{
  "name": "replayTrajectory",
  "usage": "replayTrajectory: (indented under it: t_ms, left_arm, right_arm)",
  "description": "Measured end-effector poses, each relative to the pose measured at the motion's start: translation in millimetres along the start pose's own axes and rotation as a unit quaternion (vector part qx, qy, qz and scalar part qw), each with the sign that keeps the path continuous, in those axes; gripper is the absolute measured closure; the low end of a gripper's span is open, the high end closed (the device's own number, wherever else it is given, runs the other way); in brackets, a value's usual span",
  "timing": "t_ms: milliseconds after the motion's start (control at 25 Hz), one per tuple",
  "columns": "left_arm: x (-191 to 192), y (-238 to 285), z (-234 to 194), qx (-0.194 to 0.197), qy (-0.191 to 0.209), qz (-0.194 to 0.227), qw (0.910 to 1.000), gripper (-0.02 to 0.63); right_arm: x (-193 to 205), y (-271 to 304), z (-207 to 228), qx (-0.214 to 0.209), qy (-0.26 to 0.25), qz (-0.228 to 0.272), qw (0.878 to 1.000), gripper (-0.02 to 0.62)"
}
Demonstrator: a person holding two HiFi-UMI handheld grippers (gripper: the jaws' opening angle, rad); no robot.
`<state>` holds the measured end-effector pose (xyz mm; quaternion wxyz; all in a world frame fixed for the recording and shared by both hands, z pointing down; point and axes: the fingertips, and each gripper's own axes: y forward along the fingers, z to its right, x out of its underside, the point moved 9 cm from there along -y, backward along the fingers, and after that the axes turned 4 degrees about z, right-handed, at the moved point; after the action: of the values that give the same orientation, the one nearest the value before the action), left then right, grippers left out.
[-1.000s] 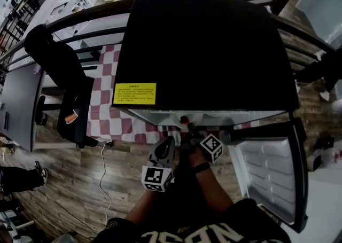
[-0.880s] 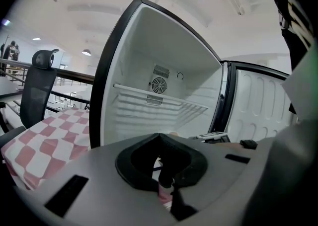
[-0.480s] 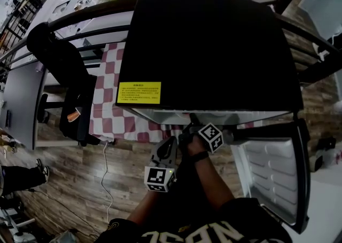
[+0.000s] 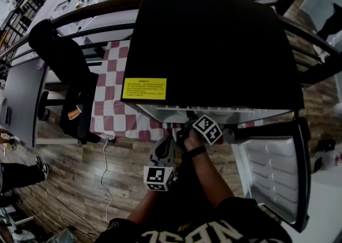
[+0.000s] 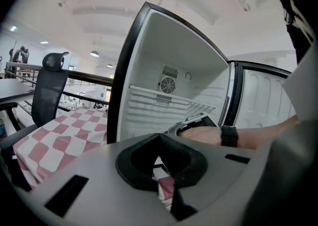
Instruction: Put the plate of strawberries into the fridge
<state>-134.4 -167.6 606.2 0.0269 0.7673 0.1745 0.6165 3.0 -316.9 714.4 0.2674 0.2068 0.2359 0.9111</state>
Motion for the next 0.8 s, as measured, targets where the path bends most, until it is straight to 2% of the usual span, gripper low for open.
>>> replayTrajectory:
  t_ms: [120, 280, 680, 760, 800]
  left_arm:
    - [0.8, -2.7, -0.7, -0.001, -0.003, -0.002, 1.0000, 0.589]
    - [0.2, -7.8, -1.4, 0.003, -0.002, -0.004, 1.0000, 0.588]
    - [-4.1, -22.7, -2.5, 0.020, 0.004, 0.000, 0.9998, 0.589]
    - [-6.3, -26.5, -3.2, 0.024, 0.007, 0.002, 0.9997, 0.589]
    - [-8.0, -28.7, -3.4, 0.026, 0.009, 0.003, 0.9996, 0.589]
  right_arm:
    - [1.1, 0.4, -8.2, -0.001, -0.031, -0.012, 0.999, 0.380]
    - [3.7, -3.9, -10.3, 0.002, -0.074, -0.034, 0.997, 0.344]
    - [9.8, -34.5, 9.0, 0.023, -0.184, -0.044, 0.982, 0.337]
    - [7.3, -47.4, 13.1, 0.033, -0.218, -0.035, 0.975, 0.337]
    - [5.0, -55.6, 13.7, 0.041, -0.252, -0.025, 0.967, 0.337]
